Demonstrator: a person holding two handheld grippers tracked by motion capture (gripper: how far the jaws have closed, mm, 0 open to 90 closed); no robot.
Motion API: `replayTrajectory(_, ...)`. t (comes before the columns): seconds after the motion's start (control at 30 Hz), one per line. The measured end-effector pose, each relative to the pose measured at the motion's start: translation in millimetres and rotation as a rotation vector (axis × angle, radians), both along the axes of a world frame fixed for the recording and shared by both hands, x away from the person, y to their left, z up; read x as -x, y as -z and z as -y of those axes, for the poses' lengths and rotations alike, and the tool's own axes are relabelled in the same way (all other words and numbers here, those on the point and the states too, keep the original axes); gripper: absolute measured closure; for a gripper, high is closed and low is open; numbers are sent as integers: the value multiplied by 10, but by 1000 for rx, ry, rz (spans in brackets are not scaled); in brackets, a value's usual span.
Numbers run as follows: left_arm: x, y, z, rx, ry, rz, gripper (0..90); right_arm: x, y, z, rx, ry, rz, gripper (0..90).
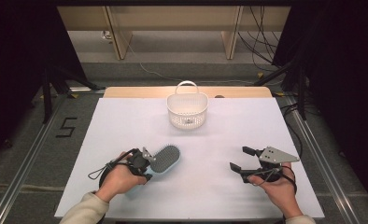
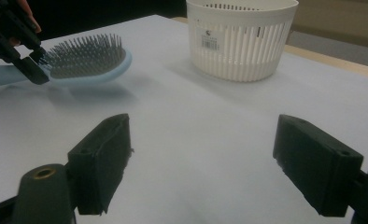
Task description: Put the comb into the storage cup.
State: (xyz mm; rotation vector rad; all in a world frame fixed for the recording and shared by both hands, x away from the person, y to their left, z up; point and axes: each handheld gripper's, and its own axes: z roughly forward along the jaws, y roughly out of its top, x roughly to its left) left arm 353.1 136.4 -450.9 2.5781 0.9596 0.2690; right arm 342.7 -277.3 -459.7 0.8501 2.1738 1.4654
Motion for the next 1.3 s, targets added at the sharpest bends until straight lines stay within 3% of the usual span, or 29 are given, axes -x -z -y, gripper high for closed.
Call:
replayTrajectory(0.23,4,-14,-14,47,-32,41,700,1,-1,-3,0,-2,-1,202)
replayTrajectory(0.7,-23,-58,-70,89,-78,81,699,2,-1,-5,0,-4,0,201)
replayTrajectory(1.07,-38,-122,-119,136,-124,143,699,2,-2,-6,-3,-6,3,201)
replayTrajectory(1.3,-49,-133,-142,149,-137,162,700,2,-2,-8,-3,-6,2,202)
